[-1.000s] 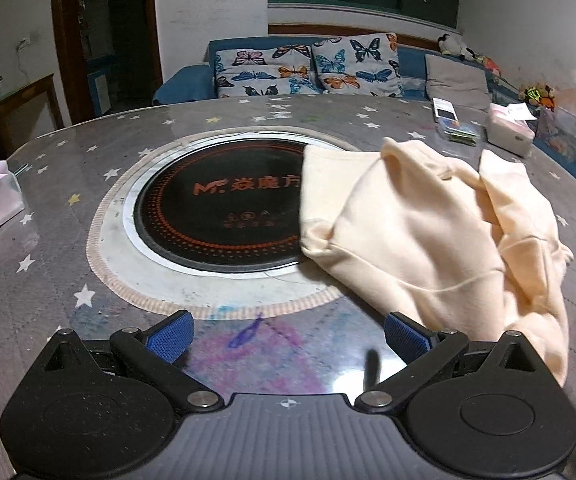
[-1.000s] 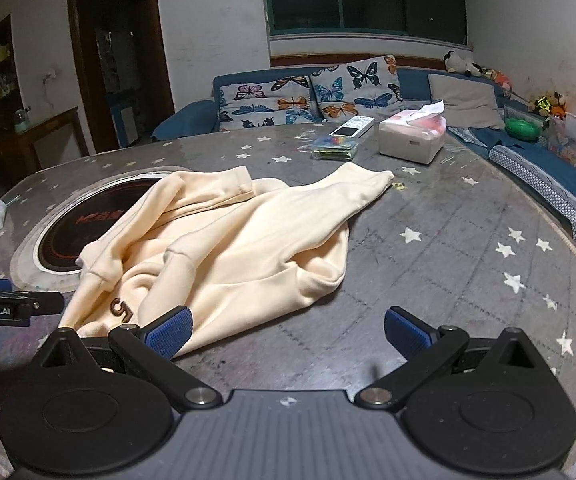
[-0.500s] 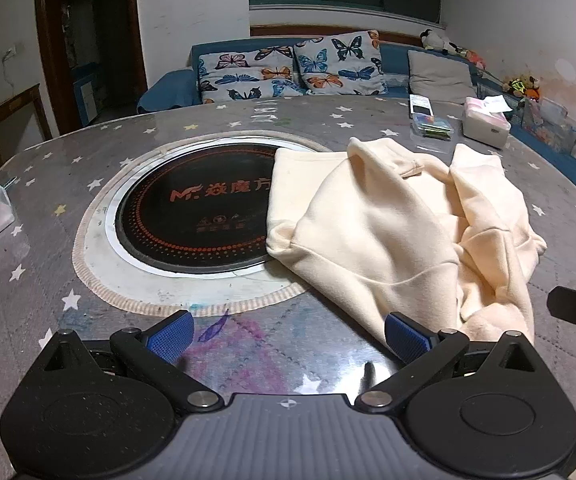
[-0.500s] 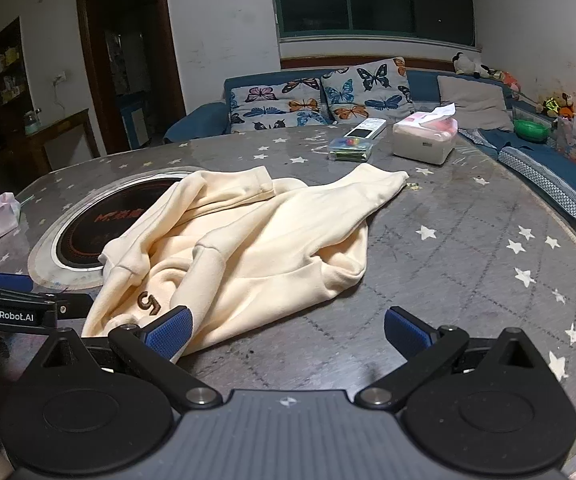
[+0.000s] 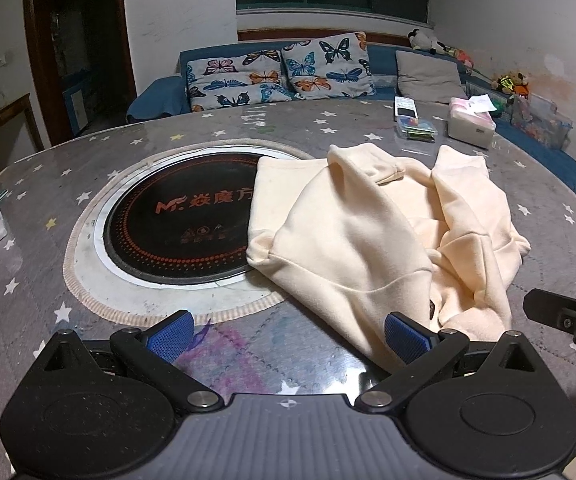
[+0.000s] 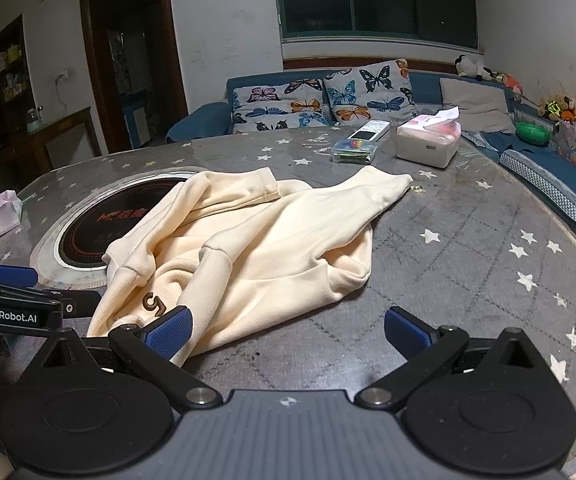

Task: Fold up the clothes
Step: 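Move both grippers over the crumpled cream sweatshirt toward its hem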

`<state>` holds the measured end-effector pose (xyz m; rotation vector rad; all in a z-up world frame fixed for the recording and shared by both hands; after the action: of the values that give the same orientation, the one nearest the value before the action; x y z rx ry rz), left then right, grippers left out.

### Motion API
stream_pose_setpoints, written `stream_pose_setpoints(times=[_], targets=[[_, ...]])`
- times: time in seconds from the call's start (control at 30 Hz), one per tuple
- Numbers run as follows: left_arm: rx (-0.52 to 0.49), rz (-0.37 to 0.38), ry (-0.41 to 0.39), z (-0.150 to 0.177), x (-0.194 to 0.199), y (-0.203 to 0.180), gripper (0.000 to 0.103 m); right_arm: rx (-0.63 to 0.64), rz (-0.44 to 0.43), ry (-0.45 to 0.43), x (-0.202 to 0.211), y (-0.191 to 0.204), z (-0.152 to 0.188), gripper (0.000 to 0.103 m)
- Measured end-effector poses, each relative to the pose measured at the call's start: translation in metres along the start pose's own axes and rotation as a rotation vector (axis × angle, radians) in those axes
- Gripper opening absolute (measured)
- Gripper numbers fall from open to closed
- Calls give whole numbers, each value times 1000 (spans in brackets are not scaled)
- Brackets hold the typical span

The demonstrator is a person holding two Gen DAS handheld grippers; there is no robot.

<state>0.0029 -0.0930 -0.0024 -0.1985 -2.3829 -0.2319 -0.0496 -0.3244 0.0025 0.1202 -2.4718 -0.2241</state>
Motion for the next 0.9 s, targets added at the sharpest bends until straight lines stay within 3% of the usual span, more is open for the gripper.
stream_pose_setpoints(times=[0.9], targets=[[4,12,7,-16,-10,-1,103,20,-13,11,-13,9,-10,103]])
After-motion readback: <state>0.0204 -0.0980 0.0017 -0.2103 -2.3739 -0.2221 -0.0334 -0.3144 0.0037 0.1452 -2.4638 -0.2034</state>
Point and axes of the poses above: each gripper's, at about its wrist camera, not at the fingertips, and x roughly against the way its jaws point, y to its left, z to its underside, the point moved 6 cm from there along -x, roughly the way its jaws point, and after that the axes turned 7 degrees about -x, right-handed, at the moved point
